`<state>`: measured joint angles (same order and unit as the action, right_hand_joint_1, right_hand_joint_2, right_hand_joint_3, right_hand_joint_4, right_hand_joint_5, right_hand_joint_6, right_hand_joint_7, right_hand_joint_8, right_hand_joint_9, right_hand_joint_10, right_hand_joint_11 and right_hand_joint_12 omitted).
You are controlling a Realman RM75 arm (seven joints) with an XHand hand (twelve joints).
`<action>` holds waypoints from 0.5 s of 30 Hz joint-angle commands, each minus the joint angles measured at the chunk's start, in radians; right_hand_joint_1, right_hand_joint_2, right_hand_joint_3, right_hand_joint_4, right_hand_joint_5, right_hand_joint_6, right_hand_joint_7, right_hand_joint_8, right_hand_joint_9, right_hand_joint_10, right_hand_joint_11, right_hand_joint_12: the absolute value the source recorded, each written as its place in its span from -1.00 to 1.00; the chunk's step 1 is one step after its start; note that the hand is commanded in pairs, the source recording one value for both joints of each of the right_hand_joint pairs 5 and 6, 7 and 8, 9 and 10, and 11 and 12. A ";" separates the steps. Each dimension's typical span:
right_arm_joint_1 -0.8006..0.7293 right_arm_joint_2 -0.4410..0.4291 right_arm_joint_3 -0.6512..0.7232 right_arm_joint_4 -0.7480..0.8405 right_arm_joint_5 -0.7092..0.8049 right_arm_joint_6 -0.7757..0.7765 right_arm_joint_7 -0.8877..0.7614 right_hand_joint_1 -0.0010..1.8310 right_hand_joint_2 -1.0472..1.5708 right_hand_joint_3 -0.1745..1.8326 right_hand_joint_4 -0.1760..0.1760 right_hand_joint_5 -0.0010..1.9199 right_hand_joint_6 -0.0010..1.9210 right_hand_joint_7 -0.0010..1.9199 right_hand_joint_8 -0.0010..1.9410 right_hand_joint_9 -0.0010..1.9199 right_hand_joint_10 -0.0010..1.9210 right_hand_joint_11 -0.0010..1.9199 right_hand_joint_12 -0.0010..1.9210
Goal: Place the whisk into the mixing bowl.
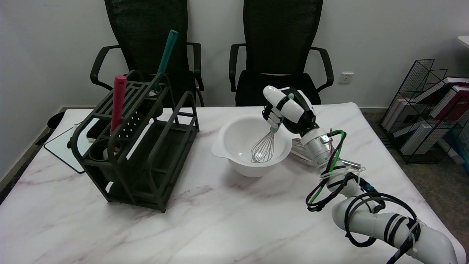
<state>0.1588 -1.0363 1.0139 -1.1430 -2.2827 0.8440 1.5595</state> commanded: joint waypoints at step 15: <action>0.084 -0.039 -0.021 0.086 0.030 0.017 0.016 0.20 0.86 -0.37 0.00 1.00 1.00 1.00 0.98 1.00 1.00 1.00 1.00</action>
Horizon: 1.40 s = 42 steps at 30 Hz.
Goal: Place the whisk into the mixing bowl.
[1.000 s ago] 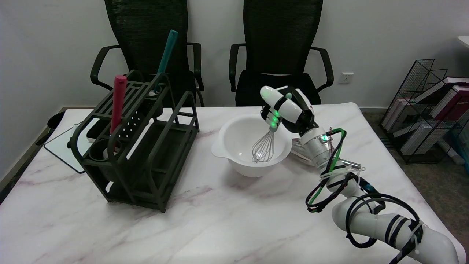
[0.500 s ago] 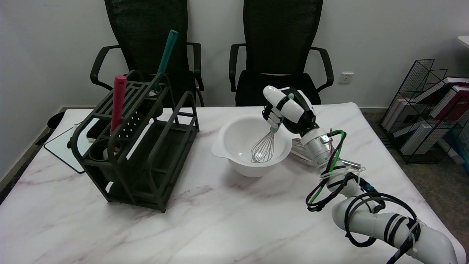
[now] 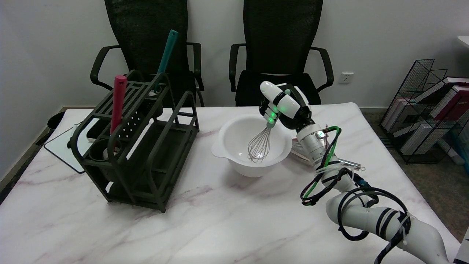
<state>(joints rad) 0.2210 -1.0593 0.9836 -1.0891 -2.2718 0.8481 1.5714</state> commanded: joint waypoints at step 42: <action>0.019 -0.069 -0.024 0.140 0.173 0.186 0.015 -0.05 0.91 -0.26 0.00 1.00 1.00 0.99 0.97 0.87 0.87 0.63 0.63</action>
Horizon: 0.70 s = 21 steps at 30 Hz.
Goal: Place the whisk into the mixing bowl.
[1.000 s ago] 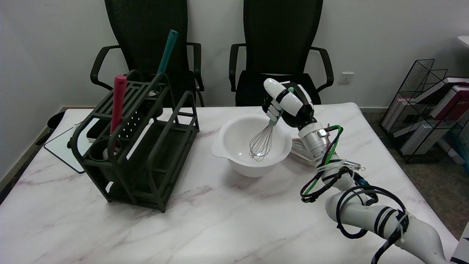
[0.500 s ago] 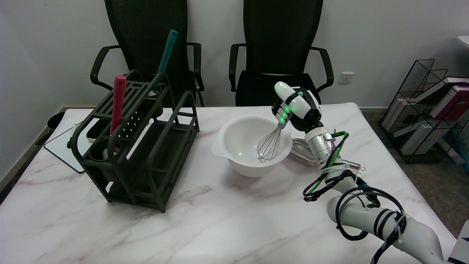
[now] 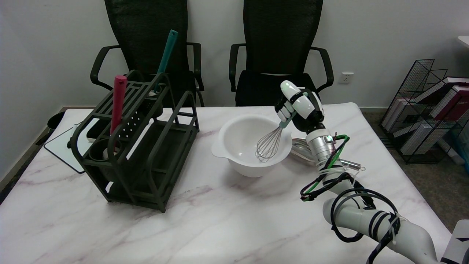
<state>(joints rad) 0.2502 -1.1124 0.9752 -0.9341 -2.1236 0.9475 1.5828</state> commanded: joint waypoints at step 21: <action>-0.040 -0.017 -0.010 -0.016 0.025 0.093 0.003 0.21 0.03 0.36 0.00 -0.39 -0.39 0.07 0.06 -0.02 -0.02 -0.08 -0.08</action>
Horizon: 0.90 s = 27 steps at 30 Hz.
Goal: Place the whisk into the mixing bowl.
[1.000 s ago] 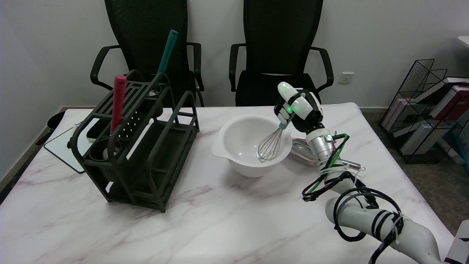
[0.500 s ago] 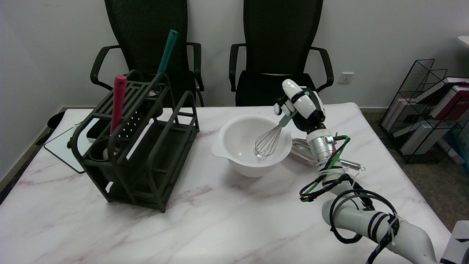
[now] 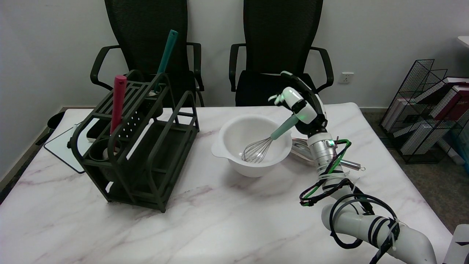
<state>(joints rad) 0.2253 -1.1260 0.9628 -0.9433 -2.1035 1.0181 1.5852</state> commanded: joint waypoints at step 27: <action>-0.189 0.121 0.350 -0.119 -0.004 0.103 -0.048 0.19 -0.03 0.35 0.00 -0.59 -0.59 -0.26 -0.27 -0.47 -0.47 -1.00 -1.00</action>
<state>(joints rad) 0.1603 -1.0711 1.0856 -0.9896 -2.1002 1.0929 1.5748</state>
